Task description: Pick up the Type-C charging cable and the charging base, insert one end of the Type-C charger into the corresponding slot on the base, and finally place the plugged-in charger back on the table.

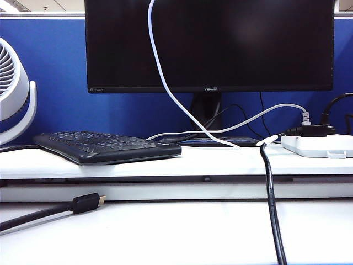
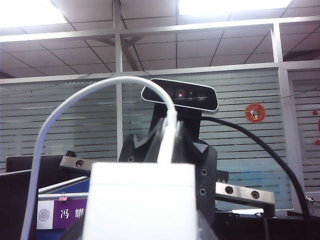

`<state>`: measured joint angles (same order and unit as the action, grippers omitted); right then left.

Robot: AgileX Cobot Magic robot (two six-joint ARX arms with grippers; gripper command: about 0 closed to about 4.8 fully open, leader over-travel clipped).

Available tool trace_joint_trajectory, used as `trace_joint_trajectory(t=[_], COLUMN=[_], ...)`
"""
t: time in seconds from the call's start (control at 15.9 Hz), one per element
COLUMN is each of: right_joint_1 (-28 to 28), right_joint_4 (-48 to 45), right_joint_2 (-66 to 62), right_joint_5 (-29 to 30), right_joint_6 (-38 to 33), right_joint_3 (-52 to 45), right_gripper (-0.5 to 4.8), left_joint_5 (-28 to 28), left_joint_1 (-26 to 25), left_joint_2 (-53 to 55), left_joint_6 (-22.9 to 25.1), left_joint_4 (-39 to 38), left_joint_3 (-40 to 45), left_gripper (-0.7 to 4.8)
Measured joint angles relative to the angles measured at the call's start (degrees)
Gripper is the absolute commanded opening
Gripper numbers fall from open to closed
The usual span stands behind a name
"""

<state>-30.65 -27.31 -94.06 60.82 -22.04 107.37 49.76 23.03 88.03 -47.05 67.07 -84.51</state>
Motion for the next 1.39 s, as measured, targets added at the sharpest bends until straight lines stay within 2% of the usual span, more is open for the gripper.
trace_joint_trajectory(t=[0.38,0.5,0.82,1.01,1.26,1.39], right_joint_1=[0.0,0.0,0.02,0.02,0.02,0.11], right_joint_4=[0.9,0.9,1.4,1.68,2.16,2.34], right_joint_2=[0.04,0.04,0.09,0.17,0.26,0.33], right_joint_5=[-0.28,0.15,0.31,0.83,0.81,2.25], right_joint_6=[0.2,2.91,0.35,1.92,-1.88,1.29], right_joint_3=[0.11,0.11,0.11,0.2,0.22,0.22], right_gripper=[-0.01,-0.01,-0.01,-0.01,-0.01,-0.01], left_joint_5=[0.17,0.17,0.26,0.39,0.42,1.14], left_joint_1=[-0.28,-0.28,-0.28,-0.28,-0.28,-0.28], left_joint_2=[0.04,0.04,0.04,0.04,0.07,0.07], left_joint_6=[-0.22,-0.22,-0.22,-0.2,-0.22,-0.37], left_joint_4=[0.42,0.46,0.44,0.76,0.87,1.16], left_joint_3=[0.04,0.04,0.04,0.04,0.04,0.04], left_gripper=[0.2,0.2,0.2,0.2,0.2,0.2])
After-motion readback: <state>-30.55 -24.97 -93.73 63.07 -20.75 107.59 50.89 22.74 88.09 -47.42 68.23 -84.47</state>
